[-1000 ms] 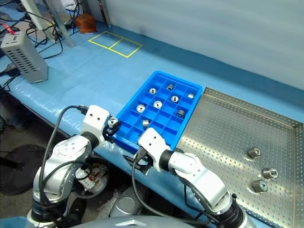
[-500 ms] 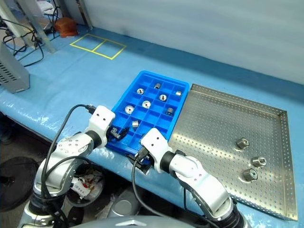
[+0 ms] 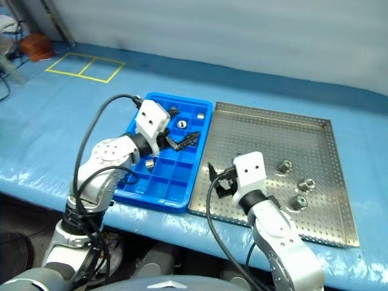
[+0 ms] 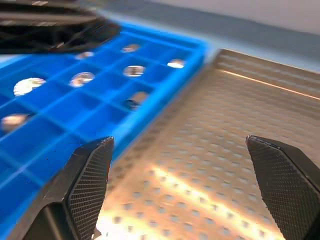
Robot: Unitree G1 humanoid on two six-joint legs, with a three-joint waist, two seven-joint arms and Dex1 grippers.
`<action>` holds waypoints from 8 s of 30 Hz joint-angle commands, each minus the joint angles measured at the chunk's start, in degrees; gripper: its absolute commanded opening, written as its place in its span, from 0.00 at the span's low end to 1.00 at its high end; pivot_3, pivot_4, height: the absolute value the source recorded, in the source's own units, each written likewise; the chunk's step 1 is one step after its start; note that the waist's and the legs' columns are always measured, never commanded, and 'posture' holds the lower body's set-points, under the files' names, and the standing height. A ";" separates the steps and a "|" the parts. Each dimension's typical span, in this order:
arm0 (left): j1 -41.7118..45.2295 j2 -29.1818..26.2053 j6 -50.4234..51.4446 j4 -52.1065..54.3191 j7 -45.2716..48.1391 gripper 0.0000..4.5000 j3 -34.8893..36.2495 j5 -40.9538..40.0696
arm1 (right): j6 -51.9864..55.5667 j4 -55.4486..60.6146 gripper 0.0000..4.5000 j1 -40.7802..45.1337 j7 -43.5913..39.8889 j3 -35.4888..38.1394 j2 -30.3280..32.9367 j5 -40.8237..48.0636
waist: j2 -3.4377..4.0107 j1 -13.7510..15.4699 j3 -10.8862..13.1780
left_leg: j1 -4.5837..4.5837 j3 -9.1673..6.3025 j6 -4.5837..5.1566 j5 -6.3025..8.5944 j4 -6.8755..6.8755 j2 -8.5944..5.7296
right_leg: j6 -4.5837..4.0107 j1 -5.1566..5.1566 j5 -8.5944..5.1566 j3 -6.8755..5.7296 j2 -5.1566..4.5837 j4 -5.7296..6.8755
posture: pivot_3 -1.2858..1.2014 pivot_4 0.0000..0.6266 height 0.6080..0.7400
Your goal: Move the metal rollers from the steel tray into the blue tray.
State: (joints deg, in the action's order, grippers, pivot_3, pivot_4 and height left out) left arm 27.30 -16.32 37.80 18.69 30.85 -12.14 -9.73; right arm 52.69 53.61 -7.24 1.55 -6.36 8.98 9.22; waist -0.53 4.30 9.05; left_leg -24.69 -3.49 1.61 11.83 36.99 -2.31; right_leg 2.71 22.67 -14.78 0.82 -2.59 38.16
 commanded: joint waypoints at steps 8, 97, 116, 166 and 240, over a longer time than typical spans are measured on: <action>-2.94 0.77 -6.30 -1.40 14.18 0.99 -8.93 -5.95 | 5.74 -12.30 1.00 11.45 17.96 3.62 -11.87 -13.92 | 0.17 -7.12 -0.02 | 0.16 0.06 0.06 -0.02 -0.14 0.09 | -0.10 0.12 -0.04 0.06 0.07 0.35 | 0.46 0.24 1.00; -19.95 -4.54 -4.91 13.27 4.76 0.99 -5.73 -7.30 | -12.90 -46.99 1.00 22.40 5.33 2.66 -14.24 -4.34 | 0.42 -3.83 0.09 | 0.28 -0.02 0.28 -0.31 -0.29 -0.03 | -0.07 0.15 0.02 0.08 0.03 0.58 | 0.57 0.24 1.00; -19.28 -1.37 -3.66 14.66 1.96 1.00 -2.75 -10.97 | -9.17 -40.49 0.38 26.29 7.78 2.25 -14.35 -6.92 | 0.41 -3.33 0.10 | 0.27 -0.06 0.11 -0.49 -0.65 -0.05 | -0.12 0.24 -0.01 0.06 0.02 0.58 | 0.58 0.24 1.00; -31.34 -2.69 -4.59 23.30 -9.33 1.00 -1.28 -7.53 | -3.50 -45.18 0.38 34.18 -7.93 -5.68 -12.50 -6.14 | 0.37 13.16 0.11 | 0.01 -0.36 -0.31 -0.80 -1.27 -0.04 | -0.48 0.96 -0.07 -0.16 0.40 0.49 | 0.67 0.24 1.00; -18.16 -1.84 -8.91 10.30 9.89 1.00 -11.15 -11.36 | -2.15 -12.41 0.99 -2.22 24.95 11.41 -22.28 0.43 | 0.38 -6.38 0.09 | 0.16 -0.12 -0.06 -1.15 -1.03 0.05 | -0.29 0.48 -0.13 0.00 0.07 0.64 | 0.50 0.24 1.00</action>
State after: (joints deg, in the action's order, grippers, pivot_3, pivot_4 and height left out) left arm 8.88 -18.34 29.43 27.91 40.94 -24.03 -20.48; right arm 51.63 40.60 -3.82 25.54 5.55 -4.54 9.09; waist -0.15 -2.08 9.14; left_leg -24.54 -3.60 1.55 10.68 35.95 -2.26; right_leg 2.42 23.15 -14.91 0.83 -2.52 38.80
